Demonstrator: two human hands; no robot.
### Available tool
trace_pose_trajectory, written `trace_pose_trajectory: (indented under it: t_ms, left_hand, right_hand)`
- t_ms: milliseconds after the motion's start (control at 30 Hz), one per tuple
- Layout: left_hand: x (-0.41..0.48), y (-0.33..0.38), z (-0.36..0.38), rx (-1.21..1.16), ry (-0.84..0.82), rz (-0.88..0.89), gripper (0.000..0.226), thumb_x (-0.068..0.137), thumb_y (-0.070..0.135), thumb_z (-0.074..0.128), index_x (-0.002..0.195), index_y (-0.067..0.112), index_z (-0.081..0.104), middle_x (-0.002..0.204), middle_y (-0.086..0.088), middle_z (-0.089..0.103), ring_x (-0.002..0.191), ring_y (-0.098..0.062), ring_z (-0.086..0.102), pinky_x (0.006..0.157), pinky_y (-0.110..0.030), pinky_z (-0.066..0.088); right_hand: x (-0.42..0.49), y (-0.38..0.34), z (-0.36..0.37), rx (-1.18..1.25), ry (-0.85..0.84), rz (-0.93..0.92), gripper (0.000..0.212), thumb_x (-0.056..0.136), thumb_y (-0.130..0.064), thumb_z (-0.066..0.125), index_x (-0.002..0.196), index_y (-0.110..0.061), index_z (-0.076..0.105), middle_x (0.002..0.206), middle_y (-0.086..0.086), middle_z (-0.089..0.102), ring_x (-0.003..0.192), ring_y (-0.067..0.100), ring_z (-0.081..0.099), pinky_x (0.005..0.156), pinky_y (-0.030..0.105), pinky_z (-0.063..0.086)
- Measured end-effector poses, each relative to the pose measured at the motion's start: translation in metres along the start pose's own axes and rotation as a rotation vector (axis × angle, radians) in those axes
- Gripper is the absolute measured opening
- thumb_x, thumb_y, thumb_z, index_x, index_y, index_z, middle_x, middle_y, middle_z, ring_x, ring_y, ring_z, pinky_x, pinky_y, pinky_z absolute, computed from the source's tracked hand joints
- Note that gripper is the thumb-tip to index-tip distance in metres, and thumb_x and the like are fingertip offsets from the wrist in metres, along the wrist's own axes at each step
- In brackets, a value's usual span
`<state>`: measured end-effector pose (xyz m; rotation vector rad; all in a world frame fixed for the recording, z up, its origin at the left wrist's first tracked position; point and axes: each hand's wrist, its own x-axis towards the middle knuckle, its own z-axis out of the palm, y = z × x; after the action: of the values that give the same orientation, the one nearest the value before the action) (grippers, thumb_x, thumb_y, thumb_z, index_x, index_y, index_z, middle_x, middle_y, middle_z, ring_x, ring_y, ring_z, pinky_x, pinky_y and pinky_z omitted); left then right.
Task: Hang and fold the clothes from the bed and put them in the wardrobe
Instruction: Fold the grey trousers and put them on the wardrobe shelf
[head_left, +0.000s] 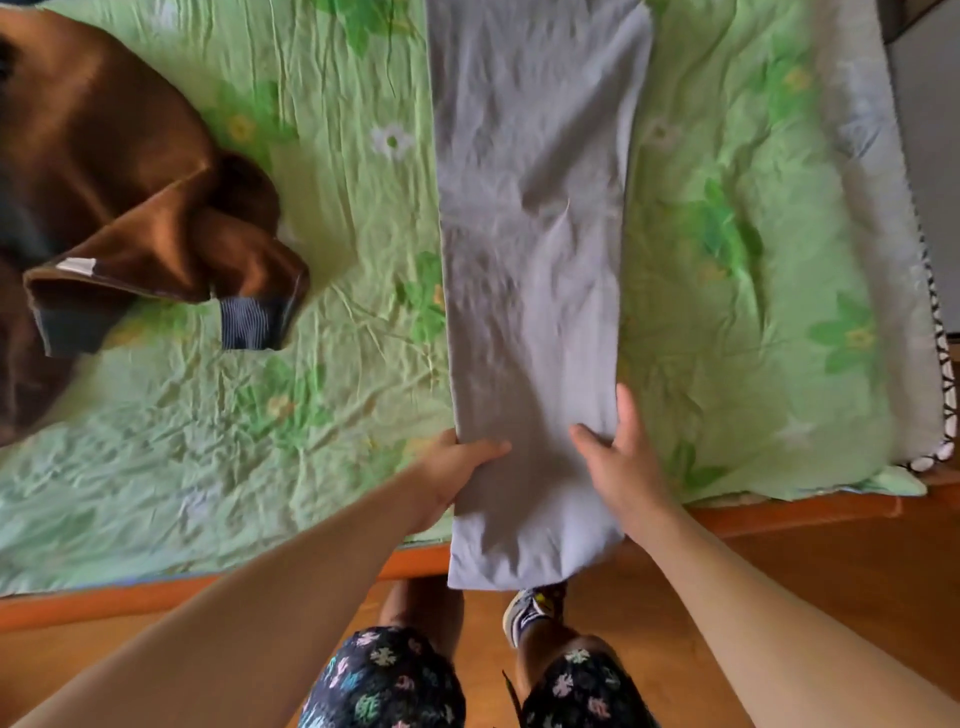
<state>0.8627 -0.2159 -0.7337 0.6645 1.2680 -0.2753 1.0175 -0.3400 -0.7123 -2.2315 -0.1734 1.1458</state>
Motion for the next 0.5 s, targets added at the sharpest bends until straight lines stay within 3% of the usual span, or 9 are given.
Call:
trace_pose_trajectory:
  t_ms: [67,133,200,300,333,433,500]
  left_hand:
    - [0.001,-0.007,0.007,-0.009,0.038,0.056,0.047,0.075,0.017,0.081,0.117,0.002,0.067,0.102,-0.013,0.076,0.091,-0.028,0.074,0.084,-0.038,0.06]
    - [0.0,-0.011,0.01,0.005,0.058,0.094,0.028,0.081,0.015,0.078,0.106,0.005,0.072,0.091,-0.009,0.077,0.08,-0.023,0.074,0.082,-0.036,0.061]
    - [-0.005,-0.015,0.013,0.009,0.059,0.104,0.01,0.088,0.013,0.071,0.097,0.009,0.073,0.082,-0.006,0.077,0.072,-0.019,0.073,0.079,-0.035,0.06]
    - [-0.021,-0.029,0.016,-0.001,0.057,0.076,0.019,0.089,0.017,0.07,0.105,0.008,0.072,0.091,-0.01,0.076,0.077,-0.024,0.072,0.079,-0.039,0.061]
    - [-0.027,-0.035,0.018,-0.011,0.049,0.076,0.019,0.089,0.017,0.069,0.106,0.008,0.072,0.091,-0.011,0.076,0.075,-0.023,0.073,0.073,-0.038,0.062]
    - [-0.047,-0.046,0.021,-0.06,0.045,0.115,0.022,0.09,0.016,0.066,0.11,0.008,0.071,0.093,-0.012,0.077,0.076,-0.024,0.074,0.066,-0.036,0.063]
    - [-0.062,-0.047,0.018,-0.07,0.012,0.106,0.021,0.091,0.024,0.064,0.104,0.01,0.073,0.093,-0.011,0.077,0.077,-0.022,0.074,0.07,-0.034,0.062]
  right_hand:
    - [-0.001,0.0,0.0,-0.057,-0.048,-0.045,0.075,0.094,-0.024,0.068,0.157,-0.018,0.028,0.15,0.0,0.045,0.14,0.019,0.042,0.112,0.027,0.031]
    - [0.008,-0.001,-0.004,-0.067,-0.099,-0.014,0.063,0.09,-0.029,0.073,0.146,-0.016,0.047,0.145,0.005,0.054,0.133,0.024,0.052,0.113,0.033,0.038]
    - [0.013,0.003,-0.013,-0.013,-0.149,0.064,0.051,0.074,-0.042,0.08,0.114,-0.017,0.063,0.119,0.007,0.07,0.105,0.027,0.068,0.096,0.044,0.054]
    - [0.002,0.02,-0.027,0.026,-0.286,0.108,0.043,0.072,-0.04,0.084,0.099,-0.017,0.06,0.103,0.008,0.072,0.09,0.024,0.07,0.069,0.037,0.056]
    - [-0.004,0.027,-0.03,0.011,-0.328,0.108,0.042,0.074,-0.039,0.083,0.1,-0.016,0.059,0.106,0.008,0.072,0.093,0.024,0.069,0.072,0.038,0.056]
    - [-0.026,0.04,-0.044,0.073,-0.351,0.141,0.052,0.069,-0.041,0.084,0.103,-0.011,0.06,0.114,0.012,0.07,0.107,0.03,0.067,0.101,0.052,0.051]
    - [-0.039,0.036,-0.055,0.237,-0.478,0.207,0.047,0.076,-0.04,0.079,0.108,-0.006,0.069,0.11,0.017,0.073,0.101,0.034,0.071,0.096,0.052,0.055]
